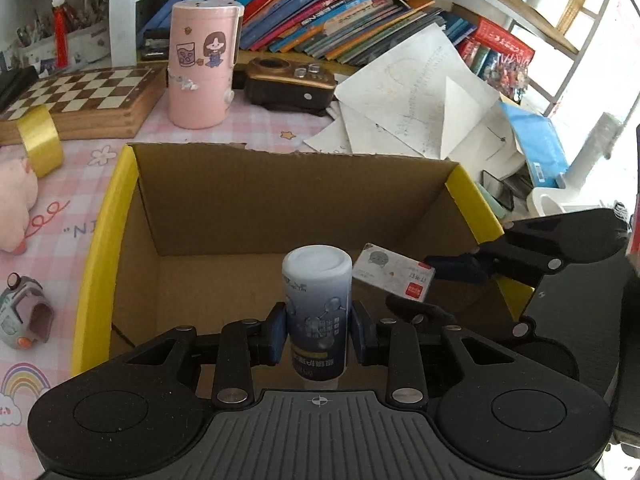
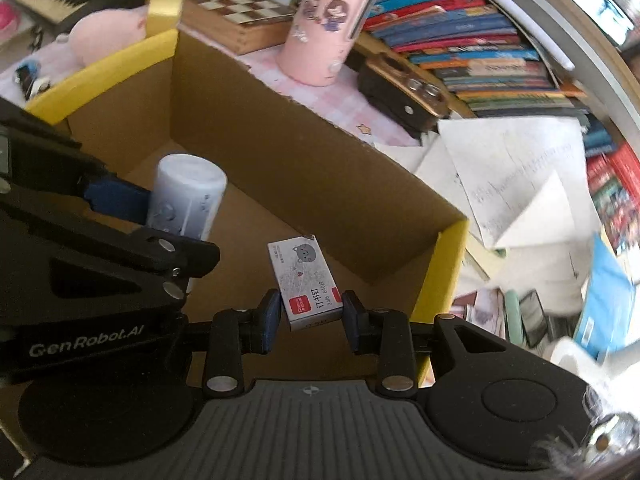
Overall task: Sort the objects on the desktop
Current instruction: 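Lower both tools into the yellow box and open them, releasing bottle and box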
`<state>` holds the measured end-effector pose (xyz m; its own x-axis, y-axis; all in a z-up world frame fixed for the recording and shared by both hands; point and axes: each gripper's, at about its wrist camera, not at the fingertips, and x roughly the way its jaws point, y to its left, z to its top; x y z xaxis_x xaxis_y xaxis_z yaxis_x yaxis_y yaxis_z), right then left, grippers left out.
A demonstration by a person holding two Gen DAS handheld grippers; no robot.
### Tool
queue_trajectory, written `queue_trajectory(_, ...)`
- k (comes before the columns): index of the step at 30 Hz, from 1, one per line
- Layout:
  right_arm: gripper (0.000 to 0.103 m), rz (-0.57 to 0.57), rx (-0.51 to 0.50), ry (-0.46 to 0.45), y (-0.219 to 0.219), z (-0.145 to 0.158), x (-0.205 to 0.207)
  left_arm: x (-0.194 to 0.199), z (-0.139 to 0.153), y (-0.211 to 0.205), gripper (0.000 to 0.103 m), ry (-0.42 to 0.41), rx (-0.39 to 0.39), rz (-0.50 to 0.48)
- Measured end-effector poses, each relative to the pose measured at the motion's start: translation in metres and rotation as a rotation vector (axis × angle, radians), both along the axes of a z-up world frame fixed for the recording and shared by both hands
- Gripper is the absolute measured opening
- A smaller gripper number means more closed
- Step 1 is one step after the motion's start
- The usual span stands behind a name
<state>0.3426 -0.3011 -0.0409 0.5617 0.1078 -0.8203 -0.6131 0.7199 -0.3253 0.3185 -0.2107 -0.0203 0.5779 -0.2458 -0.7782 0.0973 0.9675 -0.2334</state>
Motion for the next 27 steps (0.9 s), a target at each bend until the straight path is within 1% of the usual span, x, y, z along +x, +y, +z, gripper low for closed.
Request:
queue_trajectory(5,0.031,0.083,-0.057,0.008,0.007,-0.008,0.002,0.004,-0.005,0.000,0.031,0.025,0.011,0.011)
queue_trajectory(6,0.031,0.088,-0.054,0.016,0.006,-0.010,0.003,0.004,-0.006,0.000,0.031,0.025,0.008,0.014)
queue_trajectory(9,0.030,0.084,-0.043,0.028,0.006,-0.011,0.004,0.004,-0.005,0.001,0.031,0.014,0.006,0.014)
queue_trajectory(13,0.031,0.090,-0.040,0.034,0.005,-0.011,0.004,0.005,-0.006,-0.002,0.031,0.014,0.005,0.006)
queue_trajectory(20,0.032,0.060,-0.033,0.037,-0.006,-0.012,0.003,0.005,-0.004,-0.013,0.033,-0.013,0.005,-0.026)
queue_trajectory(21,0.032,0.056,-0.031,0.037,-0.007,-0.012,0.002,0.004,-0.003,-0.014,0.035,-0.020,0.005,-0.028)
queue_trajectory(23,0.032,0.047,-0.015,0.036,-0.009,-0.011,0.003,0.002,-0.001,-0.013,0.046,-0.038,0.000,-0.033)
queue_trajectory(24,0.032,0.042,-0.006,0.030,-0.010,-0.010,0.002,-0.001,0.002,-0.013,0.053,-0.063,0.002,-0.028)
queue_trajectory(25,0.033,0.032,0.008,0.024,-0.010,-0.009,0.001,-0.004,0.005,-0.012,0.058,-0.083,0.002,-0.025)
queue_trajectory(27,0.035,0.013,0.047,0.023,-0.014,-0.005,-0.001,-0.011,0.013,-0.011,0.059,-0.120,-0.003,-0.032)
